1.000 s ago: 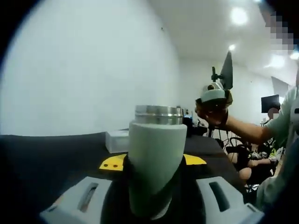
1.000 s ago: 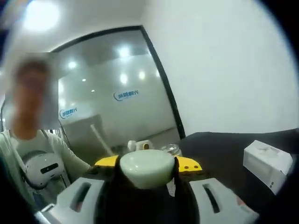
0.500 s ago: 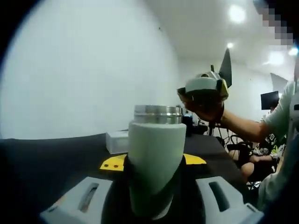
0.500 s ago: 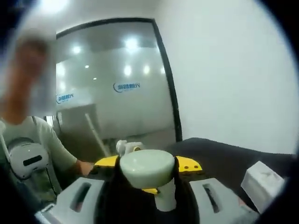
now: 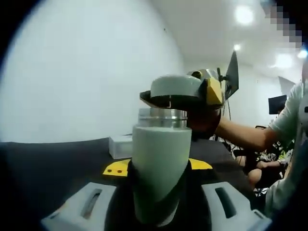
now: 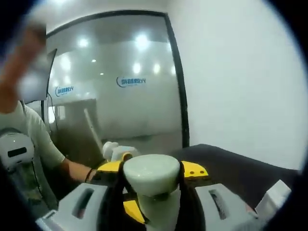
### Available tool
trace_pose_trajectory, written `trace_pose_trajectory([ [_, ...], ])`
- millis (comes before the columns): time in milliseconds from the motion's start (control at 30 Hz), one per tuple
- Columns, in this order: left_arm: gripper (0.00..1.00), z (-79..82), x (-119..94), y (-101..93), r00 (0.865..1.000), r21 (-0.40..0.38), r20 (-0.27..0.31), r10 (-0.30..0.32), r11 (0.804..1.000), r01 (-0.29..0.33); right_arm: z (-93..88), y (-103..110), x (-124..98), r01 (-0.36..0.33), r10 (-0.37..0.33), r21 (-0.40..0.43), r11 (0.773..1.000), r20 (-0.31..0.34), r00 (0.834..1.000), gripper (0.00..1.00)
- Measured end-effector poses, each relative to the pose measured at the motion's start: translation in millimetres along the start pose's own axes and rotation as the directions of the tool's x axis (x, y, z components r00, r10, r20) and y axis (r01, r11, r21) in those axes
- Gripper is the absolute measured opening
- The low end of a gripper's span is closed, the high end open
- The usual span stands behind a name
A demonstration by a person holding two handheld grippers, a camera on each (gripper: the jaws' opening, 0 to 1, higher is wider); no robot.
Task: Assemble the cup parts correctly, then place the assembled cup into the box.
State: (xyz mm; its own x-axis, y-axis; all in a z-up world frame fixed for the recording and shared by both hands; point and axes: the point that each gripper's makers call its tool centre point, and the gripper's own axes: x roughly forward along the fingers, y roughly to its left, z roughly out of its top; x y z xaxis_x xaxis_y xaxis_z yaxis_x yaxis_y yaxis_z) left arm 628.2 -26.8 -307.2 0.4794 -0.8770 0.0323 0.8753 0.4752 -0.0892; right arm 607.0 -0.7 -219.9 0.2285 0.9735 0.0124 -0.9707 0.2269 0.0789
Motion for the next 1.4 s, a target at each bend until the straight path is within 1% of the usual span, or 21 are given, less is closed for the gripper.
trace_pose_trajectory([
  [200,0.39,0.0,-0.3,0.8,1.000,0.000,0.001,-0.004,1.000,0.004,-0.6,-6.4,6.4,-0.006,0.006,0.009,1.000,0.005,1.000,0.42],
  [367,0.39,-0.3,0.1,0.8,1.000,-0.001,-0.001,-0.005,1.000,0.005,-7.5,-6.3,8.3,-0.014,0.014,0.011,1.000,0.000,1.000,0.42],
  [500,0.39,-0.6,-0.1,0.4,1.000,0.000,-0.003,-0.007,1.000,0.007,-13.1,-9.1,8.9,-0.005,0.005,-0.006,1.000,-0.014,1.000,0.42],
  [633,0.39,-0.7,-0.4,-0.3,1.000,0.002,-0.002,-0.009,1.000,0.009,-17.7,-11.3,7.1,-0.005,0.005,0.002,1.000,-0.010,1.000,0.42],
  [733,0.39,-0.8,-0.5,-0.4,1.000,0.004,-0.002,-0.009,1.000,0.009,-23.7,-11.7,6.9,0.000,0.000,-0.003,1.000,-0.020,1.000,0.42],
  [933,0.39,-0.7,0.1,-1.1,1.000,0.011,-0.006,-0.011,1.000,0.011,-23.2,-11.5,5.3,-0.002,0.002,0.004,1.000,0.020,1.000,0.42],
  [1033,0.39,-0.8,0.2,-2.5,1.000,0.016,-0.010,-0.013,1.000,0.013,-22.5,-10.3,5.9,0.004,-0.004,-0.003,1.000,0.023,1.000,0.42],
  [1133,0.39,-0.7,0.2,-2.0,1.000,0.012,-0.011,-0.006,1.000,0.007,-22.8,-11.6,7.8,0.050,-0.050,-0.017,0.999,0.007,0.999,0.42],
  [1167,0.39,-0.7,0.2,-1.9,1.000,0.010,-0.009,-0.004,1.000,0.004,-22.8,-12.9,7.3,0.086,-0.086,-0.028,0.996,-0.003,0.996,0.42],
  [1233,0.39,-0.7,0.1,-3.0,1.000,0.013,-0.009,-0.004,1.000,0.004,-22.4,-12.7,6.2,0.136,-0.137,-0.052,0.989,-0.005,0.991,0.42],
  [1333,0.39,-0.7,-0.2,-4.3,1.000,0.023,-0.014,-0.003,1.000,0.003,-22.2,-13.2,4.7,0.225,-0.225,-0.066,0.972,0.011,0.974,0.42],
  [1367,0.39,-0.7,-0.1,-4.6,1.000,0.027,-0.016,-0.001,1.000,0.001,-21.8,-14.3,4.0,0.267,-0.266,-0.065,0.962,0.020,0.964,0.42],
  [1400,0.39,-0.7,-0.4,-4.7,1.000,0.028,-0.018,0.000,1.000,0.001,-21.5,-14.0,4.0,0.293,-0.292,-0.074,0.953,0.031,0.956,0.42],
])
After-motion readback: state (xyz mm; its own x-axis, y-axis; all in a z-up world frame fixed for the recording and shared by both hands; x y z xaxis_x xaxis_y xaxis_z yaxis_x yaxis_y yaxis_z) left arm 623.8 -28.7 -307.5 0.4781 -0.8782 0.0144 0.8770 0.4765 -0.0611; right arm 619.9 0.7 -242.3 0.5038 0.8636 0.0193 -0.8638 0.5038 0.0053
